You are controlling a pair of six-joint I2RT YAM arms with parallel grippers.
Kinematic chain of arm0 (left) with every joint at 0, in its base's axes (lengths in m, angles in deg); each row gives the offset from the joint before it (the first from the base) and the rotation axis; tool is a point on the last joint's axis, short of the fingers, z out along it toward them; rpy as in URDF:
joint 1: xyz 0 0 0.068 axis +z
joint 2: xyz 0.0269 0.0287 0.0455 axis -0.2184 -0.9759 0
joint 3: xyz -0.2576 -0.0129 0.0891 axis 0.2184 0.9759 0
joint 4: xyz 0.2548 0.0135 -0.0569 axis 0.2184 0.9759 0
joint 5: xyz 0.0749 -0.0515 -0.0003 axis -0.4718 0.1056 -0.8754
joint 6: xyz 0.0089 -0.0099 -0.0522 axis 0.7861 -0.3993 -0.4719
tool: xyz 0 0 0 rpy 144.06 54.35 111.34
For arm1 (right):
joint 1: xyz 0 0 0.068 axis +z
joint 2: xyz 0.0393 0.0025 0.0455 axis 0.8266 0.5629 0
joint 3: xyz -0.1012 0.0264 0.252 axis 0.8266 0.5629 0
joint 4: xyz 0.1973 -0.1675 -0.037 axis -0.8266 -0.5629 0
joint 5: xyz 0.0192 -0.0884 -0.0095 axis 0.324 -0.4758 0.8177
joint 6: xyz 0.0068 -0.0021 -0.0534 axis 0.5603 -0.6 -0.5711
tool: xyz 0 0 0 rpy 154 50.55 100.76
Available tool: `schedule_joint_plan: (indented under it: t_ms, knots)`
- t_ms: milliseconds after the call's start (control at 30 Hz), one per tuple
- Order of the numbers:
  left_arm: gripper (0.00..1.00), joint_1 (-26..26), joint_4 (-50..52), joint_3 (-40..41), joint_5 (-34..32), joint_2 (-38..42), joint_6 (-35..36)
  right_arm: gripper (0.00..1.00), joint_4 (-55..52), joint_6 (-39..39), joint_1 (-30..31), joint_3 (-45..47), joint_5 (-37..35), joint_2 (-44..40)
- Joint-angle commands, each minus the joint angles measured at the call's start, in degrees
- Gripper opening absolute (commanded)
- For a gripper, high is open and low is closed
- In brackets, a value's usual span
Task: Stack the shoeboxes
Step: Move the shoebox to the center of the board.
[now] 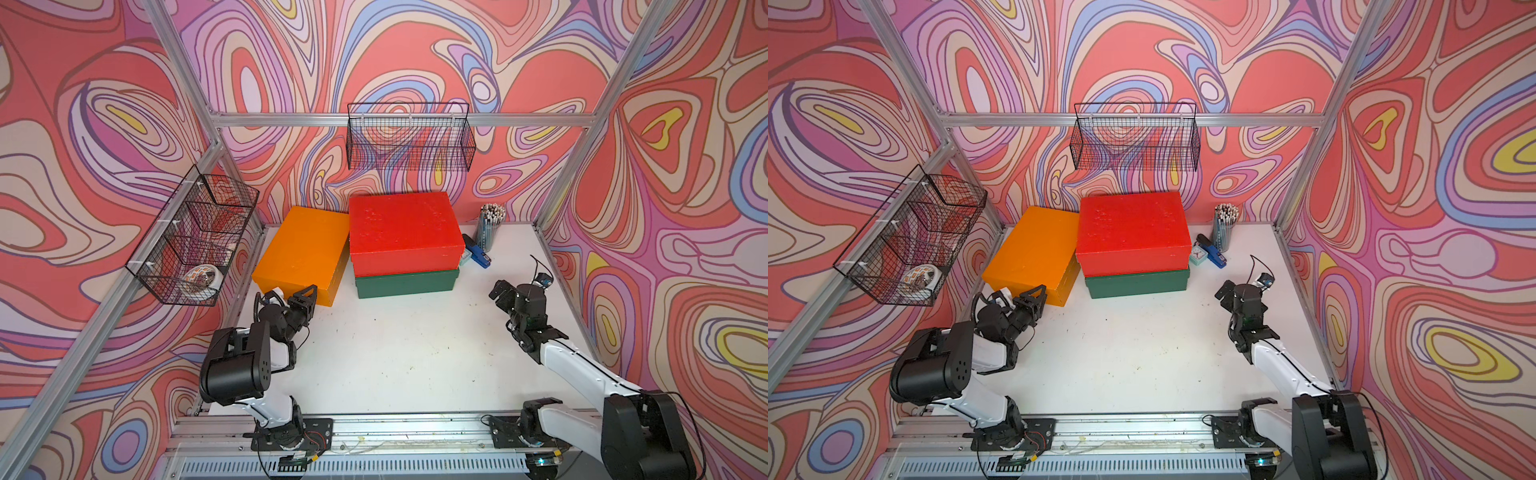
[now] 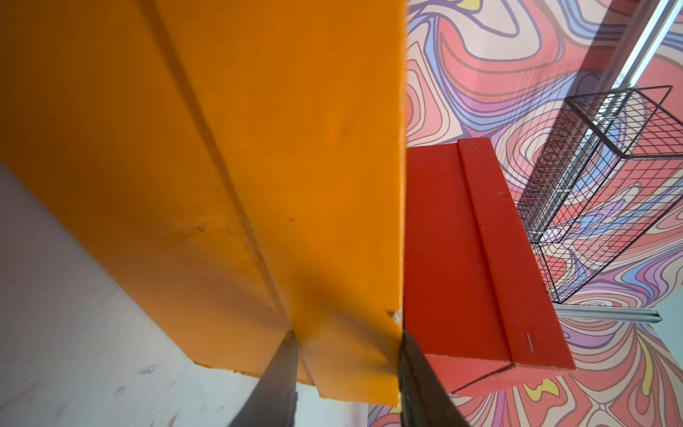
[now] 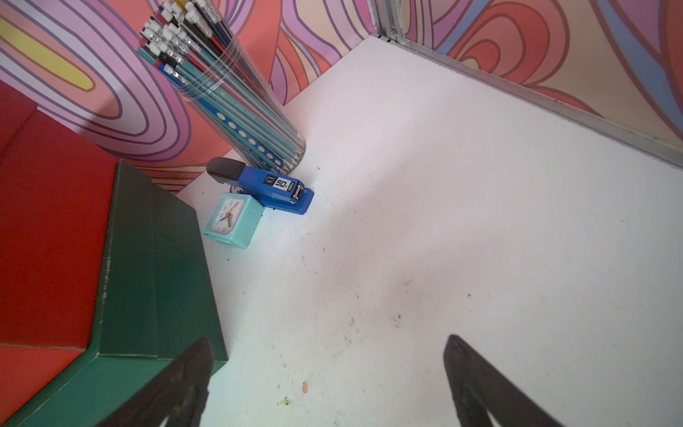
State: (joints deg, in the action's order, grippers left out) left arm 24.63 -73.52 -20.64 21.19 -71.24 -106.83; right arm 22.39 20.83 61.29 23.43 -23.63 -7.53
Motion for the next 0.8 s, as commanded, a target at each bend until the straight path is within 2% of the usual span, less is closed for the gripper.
schedule_joint_plan:
  t_ms: [0, 133, 300, 567, 667, 767]
  knots:
    - [0.34, 0.3, -0.8, 2.1, -1.1, 2.8, -0.5, 0.98, 0.1, -0.5, -0.2, 0.5, 0.3, -0.1]
    - [0.33, 0.3, 0.7, 4.9, -1.6, 6.2, -1.1, 0.98, 0.2, -0.5, -0.2, 0.5, 0.3, -0.2]
    - [0.32, 0.2, 9.0, 6.7, -2.0, 14.5, -0.2, 0.98, 0.1, -0.4, -0.2, 0.6, 0.3, -0.3]
    - [0.35, 0.2, 36.3, 7.7, -3.7, 36.6, 3.7, 0.98, 0.1, -0.3, -0.2, 0.7, 0.0, -0.6]
    - [0.41, 0.3, 45.0, 5.8, -2.8, 43.2, 6.3, 0.98, -0.1, -0.3, -0.2, 0.7, 0.0, -0.7]
    - [0.49, 0.3, 57.0, -1.1, -1.9, 46.9, 11.8, 0.98, -0.1, -0.3, -0.2, 0.9, 0.1, -1.1]
